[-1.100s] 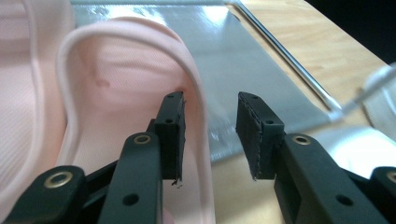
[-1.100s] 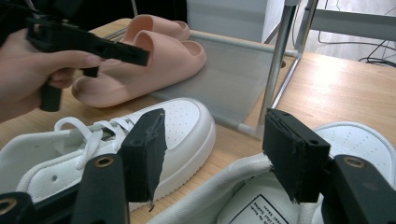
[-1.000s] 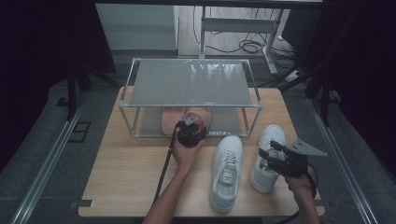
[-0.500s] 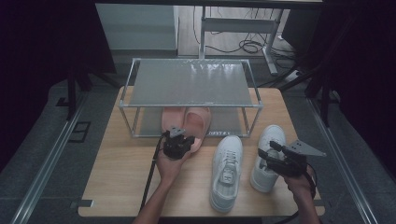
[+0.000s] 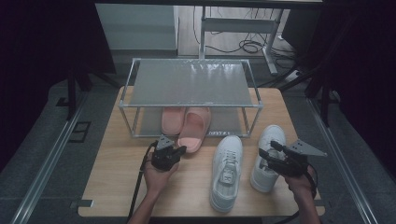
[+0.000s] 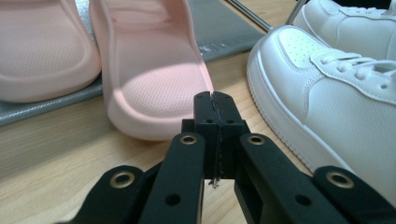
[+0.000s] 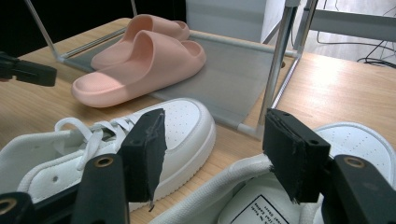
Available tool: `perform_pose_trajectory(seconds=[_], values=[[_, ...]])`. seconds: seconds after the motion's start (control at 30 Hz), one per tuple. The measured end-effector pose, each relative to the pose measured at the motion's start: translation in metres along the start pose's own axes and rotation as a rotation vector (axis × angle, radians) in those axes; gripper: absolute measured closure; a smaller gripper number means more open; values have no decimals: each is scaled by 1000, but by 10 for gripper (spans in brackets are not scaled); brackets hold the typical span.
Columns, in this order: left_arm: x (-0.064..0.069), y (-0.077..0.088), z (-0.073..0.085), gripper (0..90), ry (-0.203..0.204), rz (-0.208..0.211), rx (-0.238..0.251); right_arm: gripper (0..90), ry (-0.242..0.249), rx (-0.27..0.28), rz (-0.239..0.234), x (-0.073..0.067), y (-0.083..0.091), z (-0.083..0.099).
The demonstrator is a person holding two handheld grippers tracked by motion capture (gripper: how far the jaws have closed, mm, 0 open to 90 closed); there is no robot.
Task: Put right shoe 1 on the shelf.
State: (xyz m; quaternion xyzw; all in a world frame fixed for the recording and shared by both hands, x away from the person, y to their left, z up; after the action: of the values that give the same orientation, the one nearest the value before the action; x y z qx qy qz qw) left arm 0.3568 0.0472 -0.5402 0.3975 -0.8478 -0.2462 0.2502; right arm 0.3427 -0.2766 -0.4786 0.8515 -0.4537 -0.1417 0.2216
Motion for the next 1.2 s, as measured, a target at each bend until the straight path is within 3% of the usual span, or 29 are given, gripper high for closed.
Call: perform_pose_trajectory(seconds=[0.7, 1.2], values=[[4, -14, 18, 900, -84, -7, -99, 404, -4, -13, -2, 1, -3, 3], [1, -29, 19, 900, -72, -13, -127, 405, -6, -3, 0, 1, 0, 1]])
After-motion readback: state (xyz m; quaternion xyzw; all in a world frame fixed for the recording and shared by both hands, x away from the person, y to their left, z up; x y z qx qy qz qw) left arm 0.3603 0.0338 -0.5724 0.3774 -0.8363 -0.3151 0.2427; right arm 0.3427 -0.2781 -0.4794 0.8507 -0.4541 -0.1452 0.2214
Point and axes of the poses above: each handheld gripper's, and its own axes: y roughly backward along the jaws, z roughly out of its underside, x roughly to its right, the point moved 8 cm from there along -y, roughly forward along the jaws, and after that the axes turned 6 degrees about -x, right-handed, at the moved point
